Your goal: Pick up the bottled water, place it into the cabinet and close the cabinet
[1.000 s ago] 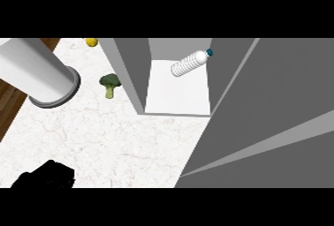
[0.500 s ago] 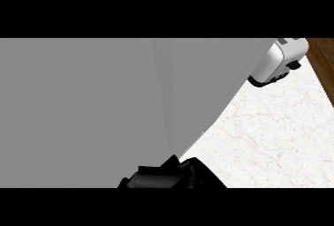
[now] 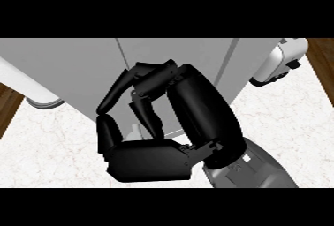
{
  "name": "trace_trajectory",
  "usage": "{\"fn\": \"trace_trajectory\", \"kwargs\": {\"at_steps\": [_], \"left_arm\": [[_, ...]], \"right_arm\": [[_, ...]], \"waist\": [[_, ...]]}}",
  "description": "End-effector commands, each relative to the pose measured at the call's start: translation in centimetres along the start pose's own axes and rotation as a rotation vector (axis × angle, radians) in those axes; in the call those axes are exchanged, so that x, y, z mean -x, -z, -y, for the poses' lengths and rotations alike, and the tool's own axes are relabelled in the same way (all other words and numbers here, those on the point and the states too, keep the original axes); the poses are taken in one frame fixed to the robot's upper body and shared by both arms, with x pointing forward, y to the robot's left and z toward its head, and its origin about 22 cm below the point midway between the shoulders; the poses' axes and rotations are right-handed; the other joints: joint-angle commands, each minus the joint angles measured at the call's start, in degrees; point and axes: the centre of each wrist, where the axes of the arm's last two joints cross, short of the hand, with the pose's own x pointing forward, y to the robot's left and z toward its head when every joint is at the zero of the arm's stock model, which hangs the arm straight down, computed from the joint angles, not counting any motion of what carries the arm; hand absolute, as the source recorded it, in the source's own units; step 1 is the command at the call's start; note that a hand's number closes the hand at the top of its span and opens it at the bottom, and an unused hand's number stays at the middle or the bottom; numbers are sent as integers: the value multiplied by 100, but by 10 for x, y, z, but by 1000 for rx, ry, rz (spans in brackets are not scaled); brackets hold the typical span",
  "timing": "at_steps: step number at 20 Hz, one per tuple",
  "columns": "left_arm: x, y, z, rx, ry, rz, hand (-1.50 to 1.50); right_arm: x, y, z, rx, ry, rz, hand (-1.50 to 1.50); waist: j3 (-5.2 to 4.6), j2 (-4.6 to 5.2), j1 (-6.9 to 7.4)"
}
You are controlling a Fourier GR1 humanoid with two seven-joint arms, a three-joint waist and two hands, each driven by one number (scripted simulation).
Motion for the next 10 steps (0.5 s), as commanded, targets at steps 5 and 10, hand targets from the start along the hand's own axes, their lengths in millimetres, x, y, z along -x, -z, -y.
{"fn": "trace_trajectory", "kwargs": {"at_steps": [5, 10], "left_arm": [[-12, 8, -22, -5, 2, 17, 150], [-3, -9, -23, -15, -9, -3, 150]], "right_arm": [[20, 54, 48, 2, -25, -58, 150], [78, 69, 54, 40, -29, -105, 150]], "waist": [[5, 11, -54], [3, 32, 14]]}}
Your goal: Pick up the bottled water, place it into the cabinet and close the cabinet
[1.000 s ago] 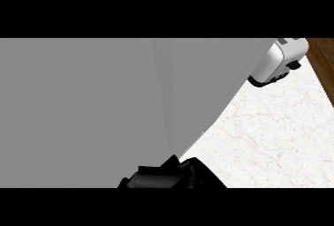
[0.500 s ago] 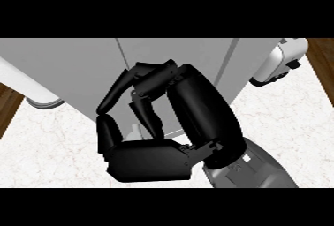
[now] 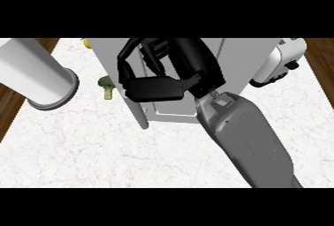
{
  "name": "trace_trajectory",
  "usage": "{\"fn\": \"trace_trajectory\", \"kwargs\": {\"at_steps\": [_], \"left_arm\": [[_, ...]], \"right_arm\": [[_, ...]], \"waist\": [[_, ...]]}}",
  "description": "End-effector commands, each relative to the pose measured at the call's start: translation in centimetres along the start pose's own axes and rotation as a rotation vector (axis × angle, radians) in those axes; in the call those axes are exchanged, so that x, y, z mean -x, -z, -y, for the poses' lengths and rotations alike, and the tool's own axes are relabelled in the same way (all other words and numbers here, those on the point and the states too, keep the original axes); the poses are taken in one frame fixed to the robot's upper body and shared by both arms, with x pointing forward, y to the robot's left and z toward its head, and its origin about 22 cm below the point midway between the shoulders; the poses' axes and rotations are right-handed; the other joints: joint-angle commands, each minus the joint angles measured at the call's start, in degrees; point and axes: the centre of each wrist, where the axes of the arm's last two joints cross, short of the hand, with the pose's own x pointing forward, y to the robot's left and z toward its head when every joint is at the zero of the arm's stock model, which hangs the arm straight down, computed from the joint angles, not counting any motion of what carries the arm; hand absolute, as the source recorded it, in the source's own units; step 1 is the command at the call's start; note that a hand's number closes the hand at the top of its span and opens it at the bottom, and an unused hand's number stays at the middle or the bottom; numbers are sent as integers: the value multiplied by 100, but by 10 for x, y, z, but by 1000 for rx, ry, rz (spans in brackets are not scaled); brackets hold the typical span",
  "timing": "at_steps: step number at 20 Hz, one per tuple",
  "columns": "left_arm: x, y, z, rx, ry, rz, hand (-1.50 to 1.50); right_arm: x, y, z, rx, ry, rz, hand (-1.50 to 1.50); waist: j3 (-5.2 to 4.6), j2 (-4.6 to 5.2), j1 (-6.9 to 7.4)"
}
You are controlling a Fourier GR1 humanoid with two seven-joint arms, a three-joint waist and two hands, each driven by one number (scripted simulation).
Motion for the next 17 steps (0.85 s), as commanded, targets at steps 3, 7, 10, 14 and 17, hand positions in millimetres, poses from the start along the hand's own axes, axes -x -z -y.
{"fn": "trace_trajectory", "kwargs": {"at_steps": [3, 7, 10, 14, 17], "left_arm": [[-11, 19, -6, 31, 5, 14, 150], [-2, 10, -16, 18, -6, 3, 150], [-5, 13, -3, 46, -20, 2, 150], [-8, 23, 1, 69, -13, 19, 150], [-12, 26, 2, 66, -20, 8, 150]], "right_arm": [[49, 25, 13, 61, -34, -94, 150], [44, 30, 29, 85, -31, -114, 150], [62, 25, 31, 123, -53, -121, 150], [57, 30, 43, 122, -57, -119, 150], [58, 32, 39, 118, -57, -133, 150]], "waist": [[-16, 146, 86], [-24, 153, 85], [-18, 173, 151], [-15, 200, 154], [-15, 191, 144]]}}
